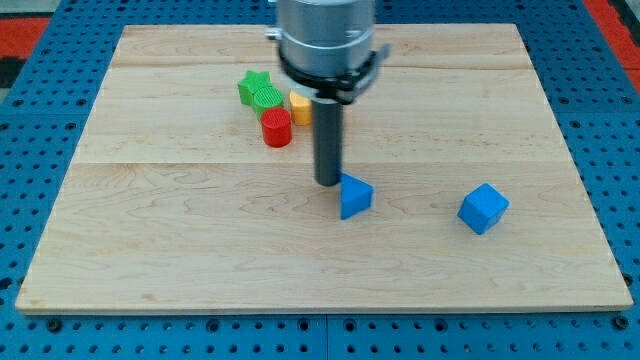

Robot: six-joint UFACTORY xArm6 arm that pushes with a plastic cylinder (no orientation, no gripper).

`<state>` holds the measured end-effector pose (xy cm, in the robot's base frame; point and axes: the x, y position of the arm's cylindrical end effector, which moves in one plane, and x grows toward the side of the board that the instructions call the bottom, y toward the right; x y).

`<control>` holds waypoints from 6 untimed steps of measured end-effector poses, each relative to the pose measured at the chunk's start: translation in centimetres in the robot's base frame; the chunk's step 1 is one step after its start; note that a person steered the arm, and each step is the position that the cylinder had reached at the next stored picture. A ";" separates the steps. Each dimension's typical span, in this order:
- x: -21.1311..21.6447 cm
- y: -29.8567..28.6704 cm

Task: Push blue triangle closer to the blue cube

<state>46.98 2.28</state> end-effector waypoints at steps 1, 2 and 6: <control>0.5 1.3; 0.6 -1.2; 4.6 8.4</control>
